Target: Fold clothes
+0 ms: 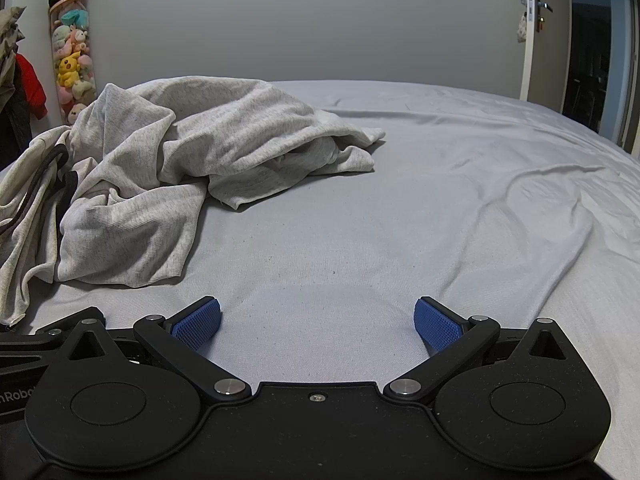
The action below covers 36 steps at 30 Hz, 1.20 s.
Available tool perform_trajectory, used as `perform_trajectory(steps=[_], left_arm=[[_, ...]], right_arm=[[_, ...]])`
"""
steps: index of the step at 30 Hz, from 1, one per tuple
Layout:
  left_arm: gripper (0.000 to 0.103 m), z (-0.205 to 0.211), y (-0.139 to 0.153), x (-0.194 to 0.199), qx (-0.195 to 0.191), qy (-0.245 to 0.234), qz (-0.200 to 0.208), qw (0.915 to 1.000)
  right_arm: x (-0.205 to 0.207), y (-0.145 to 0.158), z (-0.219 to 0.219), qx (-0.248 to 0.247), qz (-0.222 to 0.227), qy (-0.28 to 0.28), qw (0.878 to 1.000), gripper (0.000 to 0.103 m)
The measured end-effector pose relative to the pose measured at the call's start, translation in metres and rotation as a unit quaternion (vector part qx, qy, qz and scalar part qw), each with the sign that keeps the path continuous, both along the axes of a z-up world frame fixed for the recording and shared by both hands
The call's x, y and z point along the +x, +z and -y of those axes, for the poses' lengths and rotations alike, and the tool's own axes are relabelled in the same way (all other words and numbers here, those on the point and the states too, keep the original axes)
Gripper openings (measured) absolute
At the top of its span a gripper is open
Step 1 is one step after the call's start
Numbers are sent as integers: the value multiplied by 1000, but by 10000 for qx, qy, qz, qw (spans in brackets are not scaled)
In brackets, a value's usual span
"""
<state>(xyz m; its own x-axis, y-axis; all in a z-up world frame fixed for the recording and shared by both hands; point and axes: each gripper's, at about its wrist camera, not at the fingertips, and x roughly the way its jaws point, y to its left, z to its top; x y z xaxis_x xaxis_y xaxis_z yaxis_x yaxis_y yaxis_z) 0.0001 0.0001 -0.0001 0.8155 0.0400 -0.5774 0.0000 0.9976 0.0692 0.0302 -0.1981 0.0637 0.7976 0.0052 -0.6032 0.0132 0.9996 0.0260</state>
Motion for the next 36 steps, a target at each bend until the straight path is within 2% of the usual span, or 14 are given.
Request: perform_trajectory(steps=[7, 36], left_arm=[[103, -1, -1, 1, -138, 0, -11, 9999], [103, 0, 0, 1, -65, 1, 4, 10000]], right_arm=[[0, 0, 0, -3, 0, 0, 10000, 103], [0, -1, 0, -7, 0, 0, 10000, 103]])
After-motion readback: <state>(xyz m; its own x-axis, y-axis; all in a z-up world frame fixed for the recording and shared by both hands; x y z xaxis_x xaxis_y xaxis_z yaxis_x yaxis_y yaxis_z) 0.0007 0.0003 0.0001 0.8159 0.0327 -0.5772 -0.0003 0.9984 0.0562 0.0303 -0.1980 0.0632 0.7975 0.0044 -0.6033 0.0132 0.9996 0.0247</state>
